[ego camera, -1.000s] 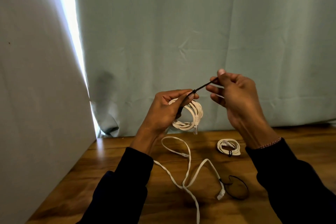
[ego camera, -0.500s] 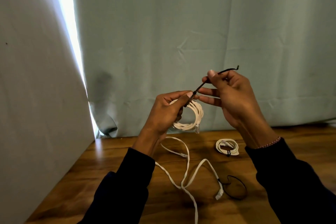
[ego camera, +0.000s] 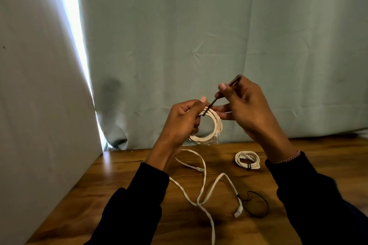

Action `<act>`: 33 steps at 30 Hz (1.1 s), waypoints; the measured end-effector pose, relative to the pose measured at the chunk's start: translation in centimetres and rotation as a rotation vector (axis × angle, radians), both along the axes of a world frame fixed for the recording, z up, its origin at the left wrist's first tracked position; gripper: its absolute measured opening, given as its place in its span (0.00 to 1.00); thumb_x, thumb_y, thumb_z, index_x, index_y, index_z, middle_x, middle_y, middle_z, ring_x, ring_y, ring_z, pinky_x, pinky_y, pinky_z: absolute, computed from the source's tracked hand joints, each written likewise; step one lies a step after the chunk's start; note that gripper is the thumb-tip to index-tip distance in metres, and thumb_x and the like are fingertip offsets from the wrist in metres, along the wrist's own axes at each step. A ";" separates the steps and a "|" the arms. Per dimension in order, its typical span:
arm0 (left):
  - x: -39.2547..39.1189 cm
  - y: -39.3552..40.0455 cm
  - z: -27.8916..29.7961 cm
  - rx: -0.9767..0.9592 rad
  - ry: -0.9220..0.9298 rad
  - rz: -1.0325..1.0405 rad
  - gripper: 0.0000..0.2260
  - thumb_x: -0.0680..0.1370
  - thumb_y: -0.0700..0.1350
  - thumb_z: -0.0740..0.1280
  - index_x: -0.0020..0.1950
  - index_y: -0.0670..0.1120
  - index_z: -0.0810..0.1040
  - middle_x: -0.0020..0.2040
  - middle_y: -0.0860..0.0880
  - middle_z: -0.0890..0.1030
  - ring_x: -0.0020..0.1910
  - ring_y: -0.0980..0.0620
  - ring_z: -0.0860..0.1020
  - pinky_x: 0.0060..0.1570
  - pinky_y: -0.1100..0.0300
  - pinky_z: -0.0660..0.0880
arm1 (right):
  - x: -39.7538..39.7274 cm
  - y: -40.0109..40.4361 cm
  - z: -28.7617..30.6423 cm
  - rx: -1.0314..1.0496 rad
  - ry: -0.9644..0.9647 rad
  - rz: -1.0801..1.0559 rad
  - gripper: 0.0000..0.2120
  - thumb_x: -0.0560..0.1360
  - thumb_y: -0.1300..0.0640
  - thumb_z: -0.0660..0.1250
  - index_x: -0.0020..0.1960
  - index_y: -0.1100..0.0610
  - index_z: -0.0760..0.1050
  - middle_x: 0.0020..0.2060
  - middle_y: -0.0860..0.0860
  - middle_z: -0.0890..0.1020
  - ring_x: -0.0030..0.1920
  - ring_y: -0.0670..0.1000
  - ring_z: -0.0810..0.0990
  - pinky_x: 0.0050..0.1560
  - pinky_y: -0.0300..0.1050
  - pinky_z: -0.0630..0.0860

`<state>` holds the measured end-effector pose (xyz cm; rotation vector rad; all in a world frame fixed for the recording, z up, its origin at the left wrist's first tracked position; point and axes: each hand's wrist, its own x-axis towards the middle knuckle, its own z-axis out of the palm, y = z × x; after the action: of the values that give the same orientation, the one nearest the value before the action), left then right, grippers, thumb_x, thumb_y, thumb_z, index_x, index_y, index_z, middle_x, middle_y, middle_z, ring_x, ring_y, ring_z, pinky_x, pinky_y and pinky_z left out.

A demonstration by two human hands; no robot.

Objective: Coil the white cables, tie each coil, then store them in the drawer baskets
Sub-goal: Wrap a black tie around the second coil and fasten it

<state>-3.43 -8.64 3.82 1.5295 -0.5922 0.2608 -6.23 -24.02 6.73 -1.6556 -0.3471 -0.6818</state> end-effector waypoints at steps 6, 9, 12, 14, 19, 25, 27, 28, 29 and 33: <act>-0.8 -0.5 0.3 0.061 -0.041 -0.064 0.14 0.85 0.49 0.59 0.54 0.44 0.82 0.28 0.53 0.71 0.28 0.56 0.63 0.30 0.61 0.61 | 1.5 -0.3 -1.1 -0.134 -0.182 -0.358 0.08 0.83 0.54 0.63 0.48 0.58 0.70 0.46 0.49 0.84 0.37 0.53 0.86 0.38 0.50 0.84; -0.9 -0.3 0.2 0.132 -0.133 -0.073 0.07 0.82 0.43 0.64 0.52 0.44 0.82 0.30 0.52 0.74 0.29 0.56 0.68 0.30 0.59 0.65 | 2.0 -0.1 -1.6 -0.096 -0.216 -0.417 0.08 0.83 0.55 0.63 0.46 0.57 0.71 0.45 0.49 0.84 0.38 0.51 0.86 0.34 0.43 0.82; -0.7 0.0 0.1 0.163 -0.177 -0.091 0.07 0.81 0.44 0.67 0.55 0.42 0.80 0.36 0.49 0.78 0.31 0.55 0.71 0.32 0.58 0.69 | 1.4 -0.3 -0.9 0.014 -0.118 -0.282 0.10 0.81 0.51 0.65 0.52 0.58 0.75 0.42 0.50 0.85 0.32 0.49 0.86 0.30 0.38 0.80; -0.5 0.1 0.1 0.160 -0.188 -0.077 0.09 0.80 0.45 0.67 0.57 0.41 0.79 0.38 0.48 0.78 0.32 0.56 0.72 0.32 0.59 0.71 | 0.7 -0.6 -0.1 0.104 0.012 -0.111 0.13 0.80 0.48 0.67 0.55 0.57 0.78 0.42 0.50 0.86 0.34 0.50 0.86 0.33 0.37 0.80; -0.1 0.2 0.1 0.168 -0.203 -0.043 0.07 0.81 0.44 0.67 0.55 0.42 0.78 0.37 0.48 0.76 0.31 0.58 0.71 0.32 0.61 0.72 | 0.4 -0.9 0.0 -0.060 0.138 0.111 0.10 0.76 0.51 0.72 0.47 0.57 0.84 0.41 0.52 0.87 0.43 0.51 0.86 0.45 0.41 0.80; -0.2 -0.1 0.2 0.244 -0.158 0.006 0.08 0.84 0.50 0.60 0.53 0.47 0.74 0.32 0.55 0.73 0.30 0.60 0.70 0.34 0.62 0.71 | 1.2 0.1 -0.9 -0.288 -0.160 -0.260 0.11 0.80 0.49 0.67 0.45 0.56 0.78 0.39 0.48 0.83 0.41 0.47 0.82 0.40 0.42 0.78; -0.4 0.0 0.4 0.205 -0.148 -0.005 0.10 0.85 0.50 0.57 0.49 0.46 0.73 0.32 0.54 0.71 0.29 0.60 0.69 0.34 0.62 0.70 | 1.5 0.5 -1.2 -0.330 -0.232 -0.341 0.10 0.80 0.49 0.66 0.45 0.55 0.77 0.39 0.46 0.82 0.40 0.46 0.80 0.37 0.42 0.76; -0.4 -0.1 0.5 0.204 -0.161 0.003 0.11 0.85 0.50 0.56 0.49 0.46 0.72 0.32 0.54 0.71 0.29 0.60 0.69 0.34 0.61 0.70 | 1.6 0.6 -1.3 -0.339 -0.257 -0.378 0.10 0.80 0.49 0.67 0.45 0.54 0.77 0.40 0.46 0.82 0.39 0.46 0.80 0.35 0.42 0.76; -0.5 -0.1 0.5 0.213 -0.182 0.014 0.11 0.85 0.49 0.56 0.49 0.46 0.72 0.32 0.54 0.71 0.29 0.60 0.69 0.34 0.60 0.70 | 1.8 0.6 -1.3 -0.336 -0.275 -0.411 0.10 0.79 0.48 0.67 0.45 0.54 0.77 0.40 0.45 0.82 0.37 0.46 0.80 0.35 0.42 0.75; -0.5 -0.8 0.2 0.251 -0.231 0.011 0.10 0.85 0.49 0.56 0.47 0.49 0.69 0.34 0.51 0.71 0.33 0.52 0.67 0.35 0.53 0.68 | 2.5 0.3 -1.7 -0.236 -0.238 -0.472 0.09 0.77 0.48 0.70 0.42 0.52 0.78 0.37 0.42 0.81 0.34 0.46 0.79 0.37 0.47 0.79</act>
<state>-3.92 -9.43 4.05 1.7579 -0.8230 0.3865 -3.78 -23.70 5.07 -1.9069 -0.2092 -1.2363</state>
